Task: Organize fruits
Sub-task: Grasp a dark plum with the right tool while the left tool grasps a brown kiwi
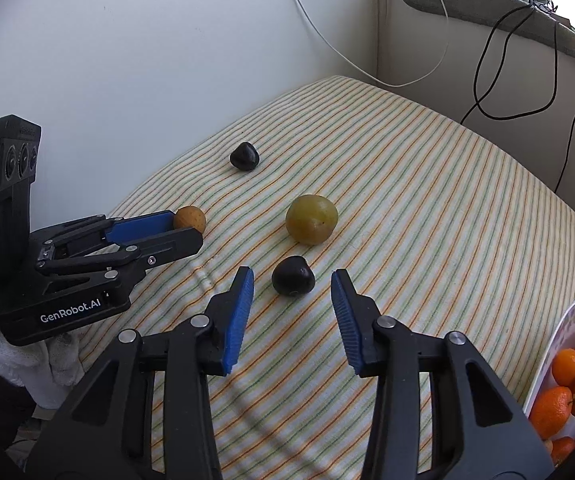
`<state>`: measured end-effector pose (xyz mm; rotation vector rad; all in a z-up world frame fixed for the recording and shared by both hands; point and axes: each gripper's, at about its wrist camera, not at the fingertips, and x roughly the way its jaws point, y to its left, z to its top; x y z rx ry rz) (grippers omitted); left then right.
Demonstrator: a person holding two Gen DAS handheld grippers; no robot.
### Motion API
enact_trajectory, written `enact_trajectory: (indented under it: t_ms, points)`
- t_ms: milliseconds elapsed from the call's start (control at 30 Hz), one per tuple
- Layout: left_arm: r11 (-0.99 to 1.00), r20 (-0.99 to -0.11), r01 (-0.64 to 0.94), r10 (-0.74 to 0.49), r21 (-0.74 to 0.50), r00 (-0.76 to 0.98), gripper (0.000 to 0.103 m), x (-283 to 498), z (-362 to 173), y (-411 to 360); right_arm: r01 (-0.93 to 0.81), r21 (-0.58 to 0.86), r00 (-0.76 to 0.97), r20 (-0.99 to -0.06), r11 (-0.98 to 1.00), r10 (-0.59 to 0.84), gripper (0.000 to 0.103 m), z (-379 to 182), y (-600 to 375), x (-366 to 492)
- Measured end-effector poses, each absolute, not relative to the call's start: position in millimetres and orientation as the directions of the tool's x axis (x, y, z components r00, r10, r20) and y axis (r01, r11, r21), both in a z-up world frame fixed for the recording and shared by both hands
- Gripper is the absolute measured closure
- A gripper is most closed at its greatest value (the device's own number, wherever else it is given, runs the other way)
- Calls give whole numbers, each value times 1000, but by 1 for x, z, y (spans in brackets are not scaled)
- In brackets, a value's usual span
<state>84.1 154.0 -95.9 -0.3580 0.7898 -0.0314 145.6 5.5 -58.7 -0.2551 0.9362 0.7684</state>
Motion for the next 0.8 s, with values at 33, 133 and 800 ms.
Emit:
enact_trajectory:
  t_ms: [33,133,800]
  points:
    - [941,-691,-105,-158,-322,705,66,85,-96,154,-689,118,357,-803,715,477,61,-60,6,147]
    - [942,-697,-106,-156,-317,700,67,88,-98,153,-687,116,354,-809,717,469,61,-63,8,151]
    - [948,-700,-117,-133,-297,702,77,89,-101,155,-704,108,333,-822,702,461,78,-72,21,155]
